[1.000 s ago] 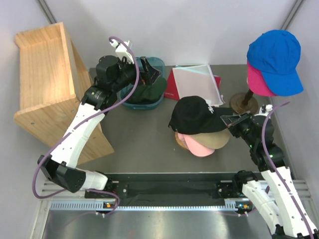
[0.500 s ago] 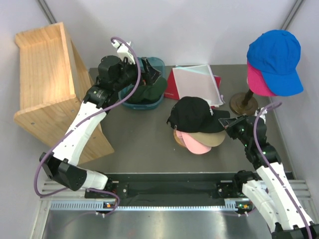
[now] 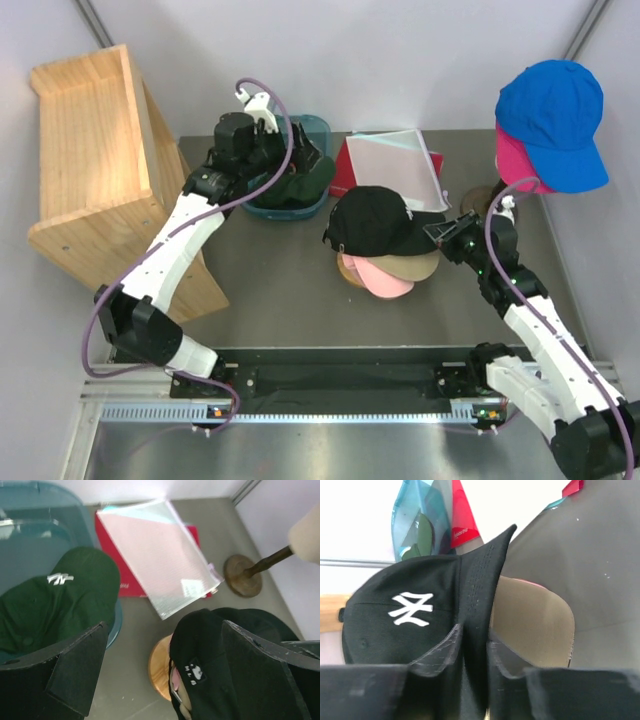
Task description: Stack the hats
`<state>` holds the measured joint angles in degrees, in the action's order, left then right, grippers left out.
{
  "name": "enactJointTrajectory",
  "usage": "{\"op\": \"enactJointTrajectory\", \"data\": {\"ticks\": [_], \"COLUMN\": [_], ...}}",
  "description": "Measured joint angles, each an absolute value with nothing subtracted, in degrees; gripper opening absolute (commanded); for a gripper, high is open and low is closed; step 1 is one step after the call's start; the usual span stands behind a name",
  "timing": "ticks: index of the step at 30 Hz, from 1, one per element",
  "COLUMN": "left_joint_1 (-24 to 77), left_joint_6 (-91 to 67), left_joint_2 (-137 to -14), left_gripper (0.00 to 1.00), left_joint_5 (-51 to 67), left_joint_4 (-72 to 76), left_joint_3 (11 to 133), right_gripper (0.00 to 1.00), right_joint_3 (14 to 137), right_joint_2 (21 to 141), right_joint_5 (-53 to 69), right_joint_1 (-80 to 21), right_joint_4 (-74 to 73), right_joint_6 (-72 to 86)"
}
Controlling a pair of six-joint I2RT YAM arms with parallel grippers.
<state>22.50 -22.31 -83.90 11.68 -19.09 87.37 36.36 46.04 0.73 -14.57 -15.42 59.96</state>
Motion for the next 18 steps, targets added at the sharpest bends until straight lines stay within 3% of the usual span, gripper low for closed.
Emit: {"op": "enactJointTrajectory", "data": {"ticks": [3,6,9,18], "left_joint_1": [22.28,22.09,21.82,20.73], "left_joint_6": [-22.22,-22.22,-22.13,-22.87], "left_joint_2": [-86.06,-88.49,-90.98,-97.62], "left_gripper": [0.99,0.99,0.99,0.99], "left_joint_5": [10.98,10.41,9.56,4.97], "left_joint_4": [-20.27,-21.52,-22.44,-25.15], "left_joint_3": [87.09,87.07,87.07,87.09], "right_gripper": [0.68,0.89,0.99,1.0], "right_joint_3": [37.19,37.3,38.02,45.65], "right_joint_2": [48.73,51.55,51.88,42.94], "right_joint_5": [0.6,0.67,0.03,-5.67], "right_joint_1": [-14.94,-15.29,-15.35,-15.97], "right_joint_4": [-16.73,-19.44,-22.92,-34.85], "right_joint_6": [58.06,56.53,55.61,55.46]}}
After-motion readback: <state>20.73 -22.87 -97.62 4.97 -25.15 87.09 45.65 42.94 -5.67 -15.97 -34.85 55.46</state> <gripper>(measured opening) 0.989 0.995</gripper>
